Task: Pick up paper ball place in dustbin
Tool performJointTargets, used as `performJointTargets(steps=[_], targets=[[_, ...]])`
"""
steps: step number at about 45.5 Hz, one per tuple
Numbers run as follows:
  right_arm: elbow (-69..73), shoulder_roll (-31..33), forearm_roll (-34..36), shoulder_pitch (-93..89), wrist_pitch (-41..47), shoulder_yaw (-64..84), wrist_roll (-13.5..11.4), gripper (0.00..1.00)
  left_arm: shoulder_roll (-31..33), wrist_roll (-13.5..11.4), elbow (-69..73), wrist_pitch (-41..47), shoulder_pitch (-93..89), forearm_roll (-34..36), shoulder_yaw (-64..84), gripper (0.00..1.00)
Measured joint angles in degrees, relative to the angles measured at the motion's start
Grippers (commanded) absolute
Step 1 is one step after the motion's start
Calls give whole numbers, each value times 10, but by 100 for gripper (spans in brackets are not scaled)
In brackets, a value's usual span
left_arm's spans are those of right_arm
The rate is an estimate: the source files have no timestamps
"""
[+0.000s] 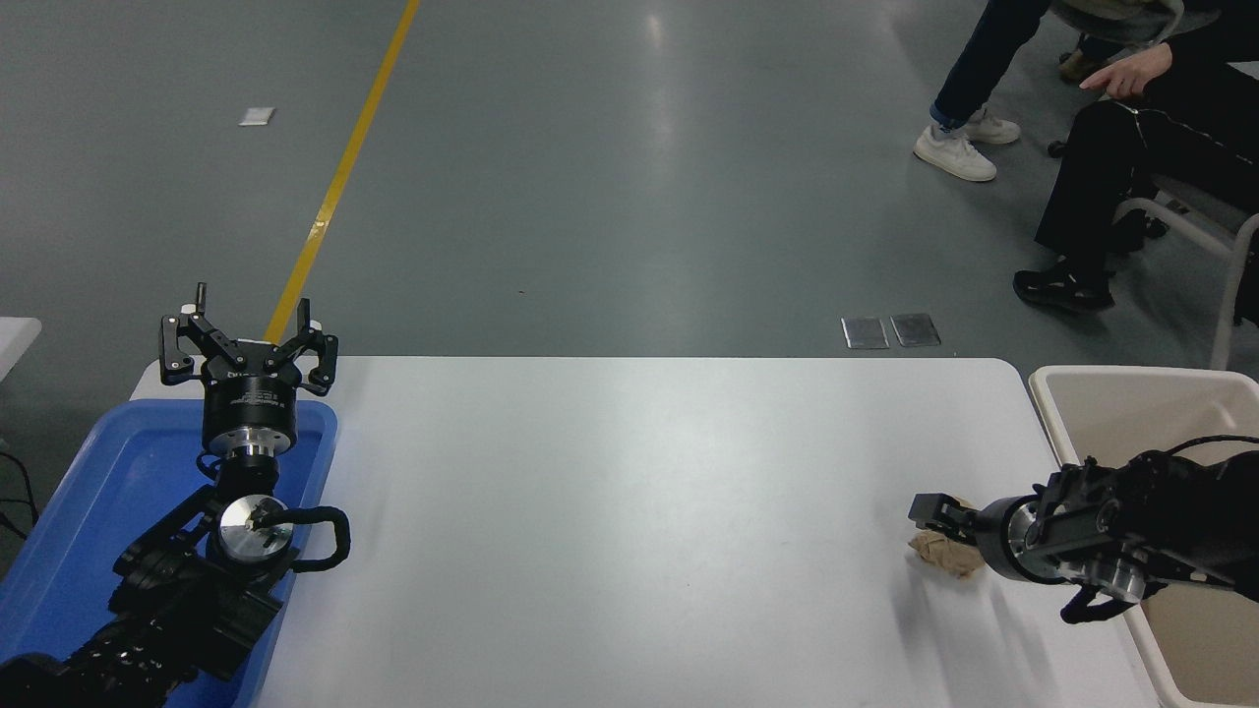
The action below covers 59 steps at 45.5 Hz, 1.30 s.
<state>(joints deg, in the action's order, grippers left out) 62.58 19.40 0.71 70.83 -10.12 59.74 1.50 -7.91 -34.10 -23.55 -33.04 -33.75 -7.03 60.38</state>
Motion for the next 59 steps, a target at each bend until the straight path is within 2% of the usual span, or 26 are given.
performJointTargets(steps=[2, 8, 10, 11, 13, 30, 40, 59], targets=[[-6, -3, 0, -5, -2, -3, 0, 91, 0, 0, 0, 0, 0, 0, 0, 99], [-17, -9, -1, -17, -5, -10, 0, 51, 0, 0, 0, 0, 0, 0, 0, 99], [-20, -11, -3, -20, -5, -11, -1, 33, 0, 0, 0, 0, 0, 0, 0, 99], [-22, -13, -4, -21, -5, -11, -1, 17, 0, 0, 0, 0, 0, 0, 0, 99], [-23, -14, -4, -23, -4, -11, -1, 0, 0, 0, 0, 0, 0, 0, 0, 99], [-29, -18, -9, -25, 9, -8, -2, 0, 0, 0, 0, 0, 0, 0, 0, 99], [-7, 2, -11, 14, 15, 10, 0, 0, 0, 0, 0, 0, 0, 0, 0, 99], [189, 37, -31, 275, 98, 96, 4, 0, 0, 0, 0, 0, 0, 0, 0, 99]])
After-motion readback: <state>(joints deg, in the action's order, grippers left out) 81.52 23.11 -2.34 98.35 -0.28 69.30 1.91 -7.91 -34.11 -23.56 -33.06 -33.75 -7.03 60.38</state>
